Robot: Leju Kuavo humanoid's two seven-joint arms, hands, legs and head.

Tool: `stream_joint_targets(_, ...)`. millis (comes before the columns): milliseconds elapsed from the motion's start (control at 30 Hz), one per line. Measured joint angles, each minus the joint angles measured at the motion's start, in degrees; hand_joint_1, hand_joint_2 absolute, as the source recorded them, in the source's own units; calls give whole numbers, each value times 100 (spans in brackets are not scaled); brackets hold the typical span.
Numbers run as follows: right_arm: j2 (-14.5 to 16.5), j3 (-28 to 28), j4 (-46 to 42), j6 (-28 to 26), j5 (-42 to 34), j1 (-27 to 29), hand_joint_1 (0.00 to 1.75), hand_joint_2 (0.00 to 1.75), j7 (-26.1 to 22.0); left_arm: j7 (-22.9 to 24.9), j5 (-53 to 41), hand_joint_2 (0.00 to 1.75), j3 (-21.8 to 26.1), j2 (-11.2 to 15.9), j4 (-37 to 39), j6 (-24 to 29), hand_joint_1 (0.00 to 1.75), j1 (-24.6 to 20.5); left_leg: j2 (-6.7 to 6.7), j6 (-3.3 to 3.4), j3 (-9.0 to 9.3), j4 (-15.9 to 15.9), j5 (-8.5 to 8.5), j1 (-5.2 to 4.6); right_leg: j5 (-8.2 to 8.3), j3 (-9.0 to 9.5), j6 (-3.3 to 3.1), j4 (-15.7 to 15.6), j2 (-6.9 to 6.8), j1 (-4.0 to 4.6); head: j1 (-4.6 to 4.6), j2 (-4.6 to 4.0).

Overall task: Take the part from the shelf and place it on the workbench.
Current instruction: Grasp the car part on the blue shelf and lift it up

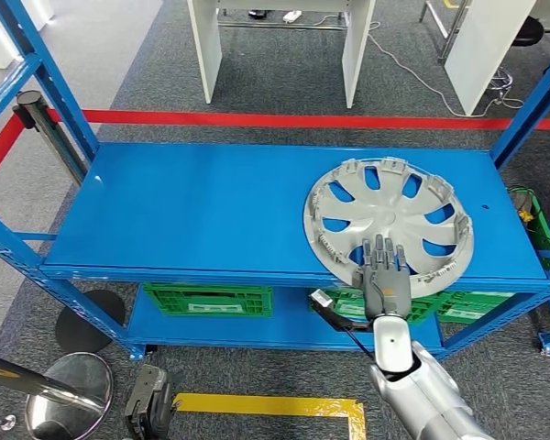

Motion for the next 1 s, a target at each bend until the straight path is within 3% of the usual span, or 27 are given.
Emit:
stream_joint_targets(33, 7, -10, 15, 17, 0, -11, 3, 175, 17, 2, 1, 0, -3, 1, 0, 2, 0, 0, 0, 0, 0, 0, 0, 0, 0, 0, 0, 0, 0, 0, 1, 0)
stream_joint_targets(167, 56, -96, 75, 110, -2, -57, 175, 175, 16, 14, 16, 0, -21, 2, -2, 6, 0, -3, 0, 0, 0, 0, 2, 0, 3, 1, 0, 0, 0, 0, 1, 0)
stream_joint_targets(433, 148, -357, 93, 191, -21, -61, 175, 175, -278, 21, 99, 0, -37, 2, -2, 5, 0, -3, 0, -2, 3, 0, 4, 0, 5, 3, 1, 0, 2, 0, 1, 0)
stream_joint_targets(1000, 196, -526, 89, 78, -21, -40, 175, 175, -397, 39, 149, 0, -46, 2, -2, -4, 0, -7, 2, -12, 18, 0, 13, 1, 16, 11, -4, 1, 13, 0, 0, 0)
